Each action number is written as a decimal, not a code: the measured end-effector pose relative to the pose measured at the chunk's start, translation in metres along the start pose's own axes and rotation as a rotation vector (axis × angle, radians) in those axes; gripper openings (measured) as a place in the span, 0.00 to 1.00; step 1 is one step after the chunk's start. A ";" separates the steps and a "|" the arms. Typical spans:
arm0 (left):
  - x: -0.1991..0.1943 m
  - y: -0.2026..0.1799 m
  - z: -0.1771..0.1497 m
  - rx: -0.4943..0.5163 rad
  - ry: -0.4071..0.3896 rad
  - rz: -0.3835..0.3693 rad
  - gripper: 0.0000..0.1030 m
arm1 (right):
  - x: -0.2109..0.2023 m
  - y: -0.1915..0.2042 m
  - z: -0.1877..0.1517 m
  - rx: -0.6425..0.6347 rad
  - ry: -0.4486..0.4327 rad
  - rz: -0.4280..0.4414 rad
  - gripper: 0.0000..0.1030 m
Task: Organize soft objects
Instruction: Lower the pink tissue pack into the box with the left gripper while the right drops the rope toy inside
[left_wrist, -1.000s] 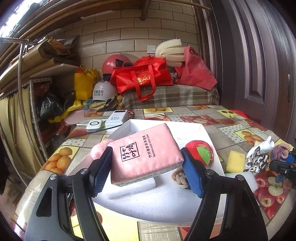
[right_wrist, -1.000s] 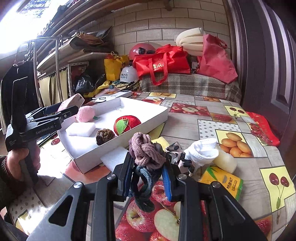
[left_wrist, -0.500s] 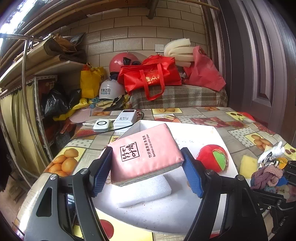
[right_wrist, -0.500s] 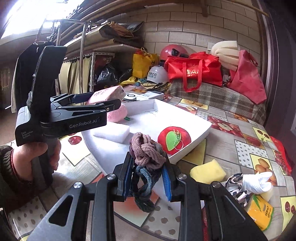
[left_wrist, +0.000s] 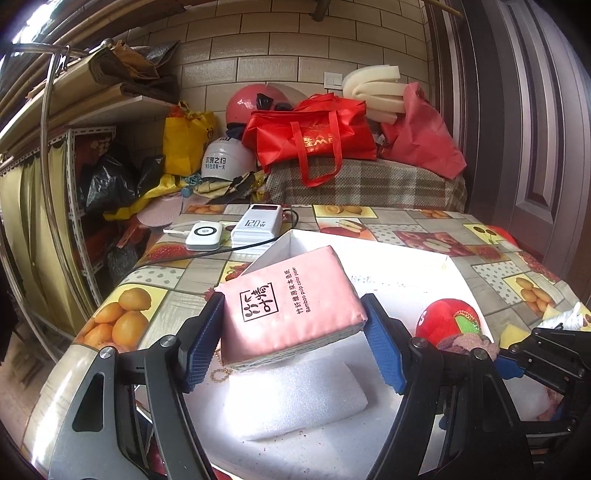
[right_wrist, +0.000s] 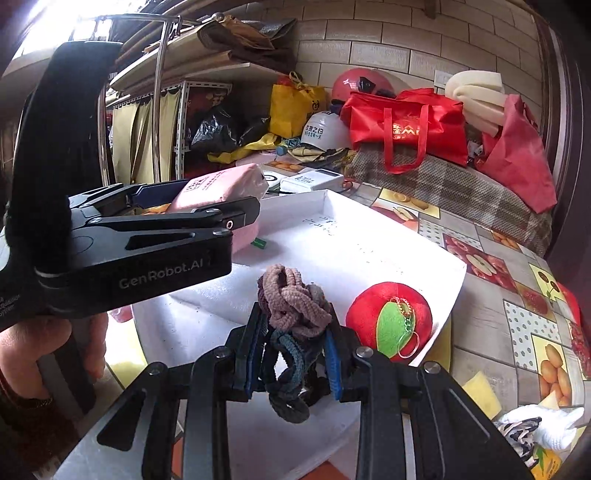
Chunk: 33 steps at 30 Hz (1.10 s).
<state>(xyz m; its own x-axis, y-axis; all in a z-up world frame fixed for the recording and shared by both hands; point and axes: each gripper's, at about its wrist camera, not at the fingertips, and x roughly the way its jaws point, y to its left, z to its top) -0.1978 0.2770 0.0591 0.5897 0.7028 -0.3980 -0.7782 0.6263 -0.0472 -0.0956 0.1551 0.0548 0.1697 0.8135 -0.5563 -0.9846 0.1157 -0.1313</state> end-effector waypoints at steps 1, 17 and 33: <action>-0.001 -0.001 0.000 0.003 -0.003 -0.003 0.72 | 0.003 -0.002 0.002 0.006 0.004 -0.011 0.28; -0.010 -0.002 0.000 0.010 -0.046 0.044 0.77 | 0.008 -0.008 0.008 0.040 0.002 -0.067 0.35; -0.021 -0.003 0.000 0.010 -0.120 0.070 1.00 | 0.006 0.008 0.009 -0.044 -0.016 -0.098 1.00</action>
<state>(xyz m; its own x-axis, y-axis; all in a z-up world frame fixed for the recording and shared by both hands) -0.2084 0.2604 0.0674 0.5559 0.7798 -0.2879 -0.8166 0.5770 -0.0141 -0.1031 0.1656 0.0577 0.2639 0.8086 -0.5259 -0.9604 0.1698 -0.2208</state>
